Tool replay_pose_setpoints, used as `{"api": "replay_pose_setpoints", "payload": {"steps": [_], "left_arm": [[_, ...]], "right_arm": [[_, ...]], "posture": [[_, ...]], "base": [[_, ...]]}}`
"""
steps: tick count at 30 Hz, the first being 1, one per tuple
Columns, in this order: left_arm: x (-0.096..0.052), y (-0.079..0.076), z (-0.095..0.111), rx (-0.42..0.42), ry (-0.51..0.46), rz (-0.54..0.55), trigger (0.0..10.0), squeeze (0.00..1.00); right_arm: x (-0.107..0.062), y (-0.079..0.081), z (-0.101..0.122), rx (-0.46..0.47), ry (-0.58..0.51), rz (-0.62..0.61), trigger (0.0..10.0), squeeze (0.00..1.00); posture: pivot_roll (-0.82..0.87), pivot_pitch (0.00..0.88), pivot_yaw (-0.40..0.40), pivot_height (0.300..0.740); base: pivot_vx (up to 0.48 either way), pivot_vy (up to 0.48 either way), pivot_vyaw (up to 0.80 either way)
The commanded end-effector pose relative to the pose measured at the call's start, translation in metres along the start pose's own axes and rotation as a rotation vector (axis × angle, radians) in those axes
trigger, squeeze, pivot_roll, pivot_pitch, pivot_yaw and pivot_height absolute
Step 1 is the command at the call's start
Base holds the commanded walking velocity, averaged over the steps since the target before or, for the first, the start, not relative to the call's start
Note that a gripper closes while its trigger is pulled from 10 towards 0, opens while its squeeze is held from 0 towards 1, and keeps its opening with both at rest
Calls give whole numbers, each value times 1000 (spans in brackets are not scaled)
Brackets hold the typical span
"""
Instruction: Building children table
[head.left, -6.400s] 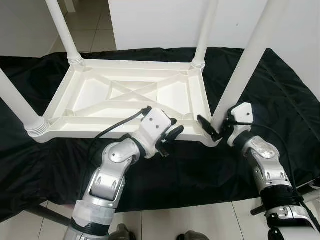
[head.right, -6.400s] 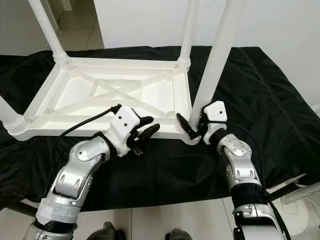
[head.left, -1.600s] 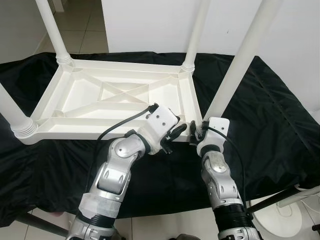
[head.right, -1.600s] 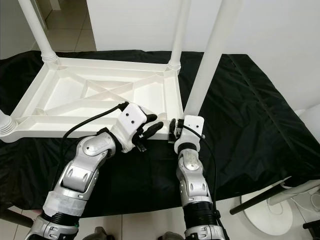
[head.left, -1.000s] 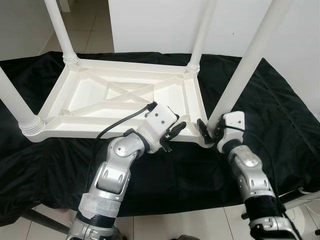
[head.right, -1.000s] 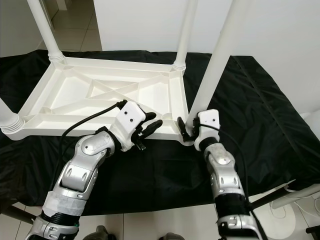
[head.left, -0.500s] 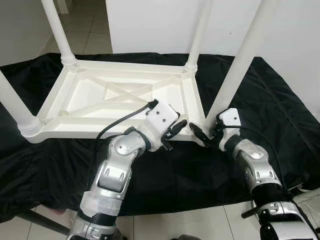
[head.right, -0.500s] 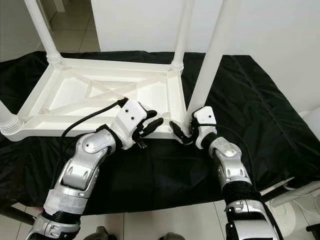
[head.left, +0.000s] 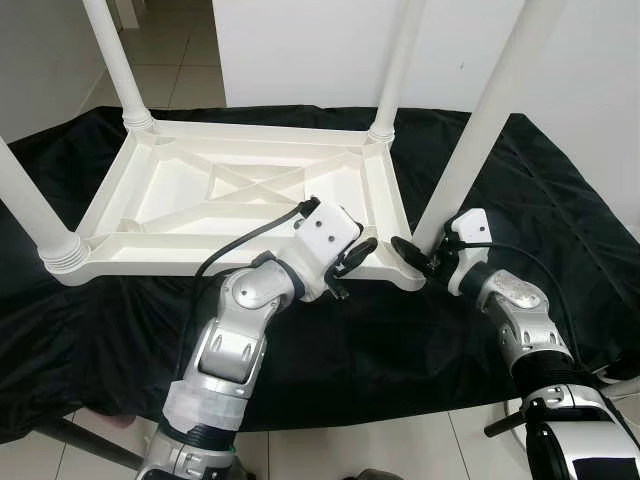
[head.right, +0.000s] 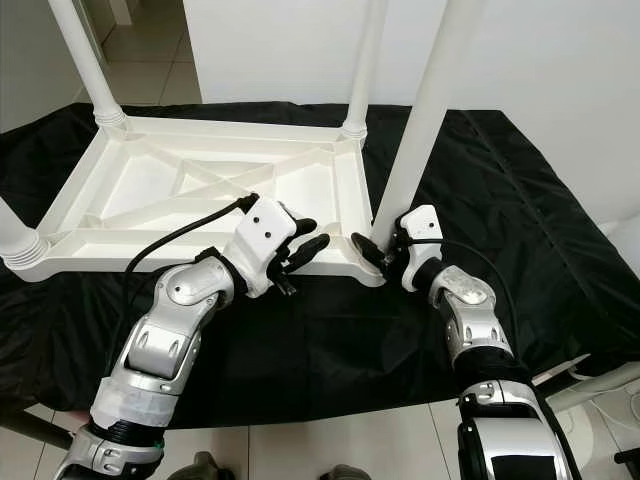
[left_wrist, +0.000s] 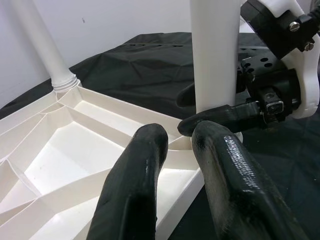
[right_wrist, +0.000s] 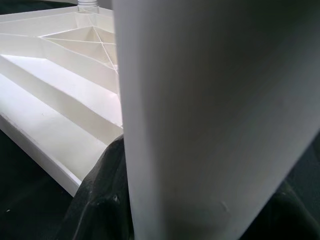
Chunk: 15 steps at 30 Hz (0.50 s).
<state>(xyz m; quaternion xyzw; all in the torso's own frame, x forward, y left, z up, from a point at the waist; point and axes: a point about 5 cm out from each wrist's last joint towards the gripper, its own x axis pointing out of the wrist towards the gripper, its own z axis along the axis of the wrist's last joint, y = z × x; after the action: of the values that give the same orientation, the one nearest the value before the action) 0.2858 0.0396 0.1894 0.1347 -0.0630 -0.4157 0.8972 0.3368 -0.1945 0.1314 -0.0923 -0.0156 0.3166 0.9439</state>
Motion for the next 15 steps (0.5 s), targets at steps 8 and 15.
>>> {"api": "replay_pose_setpoints", "payload": {"steps": [8, 15], "left_arm": [[-1, 6, 1, -10, 6, 144, 10000, 0], [-1, 5, 1, -15, 8, 143, 10000, 0]], "right_arm": [[5, 12, -16, 71, 44, -119, 10000, 0], [9, 13, -16, 154, 59, -288, 10000, 0]], "posture": [[-47, 14, -16, 740], [-48, 18, -22, 740]], "base": [[0, 0, 0], [0, 0, 0]]}}
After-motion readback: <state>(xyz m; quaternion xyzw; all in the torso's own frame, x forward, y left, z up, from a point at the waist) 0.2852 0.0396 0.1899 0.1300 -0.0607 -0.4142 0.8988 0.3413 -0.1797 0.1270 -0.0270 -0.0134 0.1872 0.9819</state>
